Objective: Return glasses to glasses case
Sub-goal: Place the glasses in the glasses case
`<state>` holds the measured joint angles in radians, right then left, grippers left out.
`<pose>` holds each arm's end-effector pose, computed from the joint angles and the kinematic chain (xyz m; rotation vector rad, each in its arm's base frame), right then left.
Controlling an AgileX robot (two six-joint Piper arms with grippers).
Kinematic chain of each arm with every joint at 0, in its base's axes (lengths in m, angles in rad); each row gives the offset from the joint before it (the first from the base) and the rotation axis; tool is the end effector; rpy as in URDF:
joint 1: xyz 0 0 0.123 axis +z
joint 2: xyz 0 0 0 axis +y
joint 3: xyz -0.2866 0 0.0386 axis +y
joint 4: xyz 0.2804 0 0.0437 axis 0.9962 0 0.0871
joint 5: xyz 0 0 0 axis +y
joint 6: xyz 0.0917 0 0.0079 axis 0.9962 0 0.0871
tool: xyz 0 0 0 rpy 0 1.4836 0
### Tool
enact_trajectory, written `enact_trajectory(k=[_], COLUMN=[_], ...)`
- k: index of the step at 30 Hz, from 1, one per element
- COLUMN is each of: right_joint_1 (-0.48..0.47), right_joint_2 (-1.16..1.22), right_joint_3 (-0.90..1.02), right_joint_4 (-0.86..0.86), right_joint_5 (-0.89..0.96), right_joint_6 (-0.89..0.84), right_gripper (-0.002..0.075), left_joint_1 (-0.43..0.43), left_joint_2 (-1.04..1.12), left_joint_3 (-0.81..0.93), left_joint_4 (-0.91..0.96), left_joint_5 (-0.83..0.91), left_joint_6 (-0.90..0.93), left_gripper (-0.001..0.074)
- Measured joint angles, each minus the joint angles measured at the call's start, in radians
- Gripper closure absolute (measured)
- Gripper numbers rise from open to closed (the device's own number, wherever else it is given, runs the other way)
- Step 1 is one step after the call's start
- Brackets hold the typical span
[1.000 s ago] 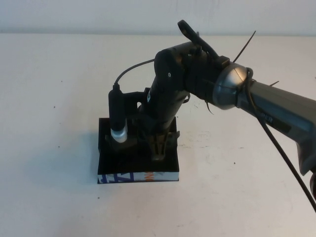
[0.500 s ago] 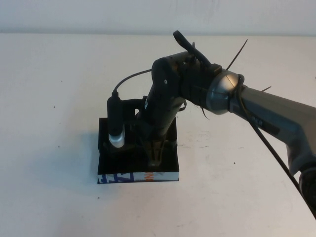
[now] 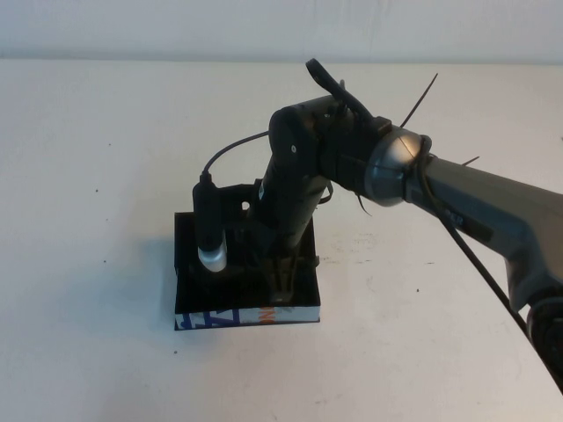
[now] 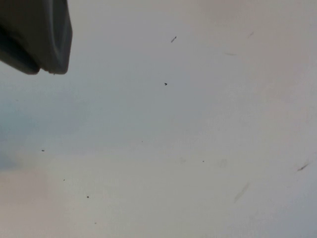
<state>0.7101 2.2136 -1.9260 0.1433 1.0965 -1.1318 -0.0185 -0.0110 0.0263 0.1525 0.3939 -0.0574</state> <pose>0.3783 0.3406 0.2038 -2.2223 1.7745 0.1080 0.0814 0.0039 0.1690 0.0565 1.8885 0.0996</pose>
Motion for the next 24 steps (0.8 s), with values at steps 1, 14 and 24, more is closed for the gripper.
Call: enact_trajectory(k=[1, 14, 24], right_joint_1=[0.0, 0.0, 0.004], right_joint_2=[0.003, 0.014, 0.027], right_joint_3=[0.0, -0.002, -0.002], right_joint_4=[0.0, 0.01, 0.025], right_joint_5=[0.0, -0.005, -0.004], right_joint_6=[-0.002, -0.004, -0.004], right_gripper=[0.0652, 0.0582, 0.0472], left_joint_1=[0.0, 0.0, 0.0], left_joint_2=[0.0, 0.0, 0.0], left_joint_3=[0.0, 0.0, 0.0], left_joint_4=[0.0, 0.0, 0.0], left_joint_5=[0.0, 0.002, 0.002], left_joint_6=[0.0, 0.0, 0.0], left_gripper=[0.0736, 0.0736, 0.0736])
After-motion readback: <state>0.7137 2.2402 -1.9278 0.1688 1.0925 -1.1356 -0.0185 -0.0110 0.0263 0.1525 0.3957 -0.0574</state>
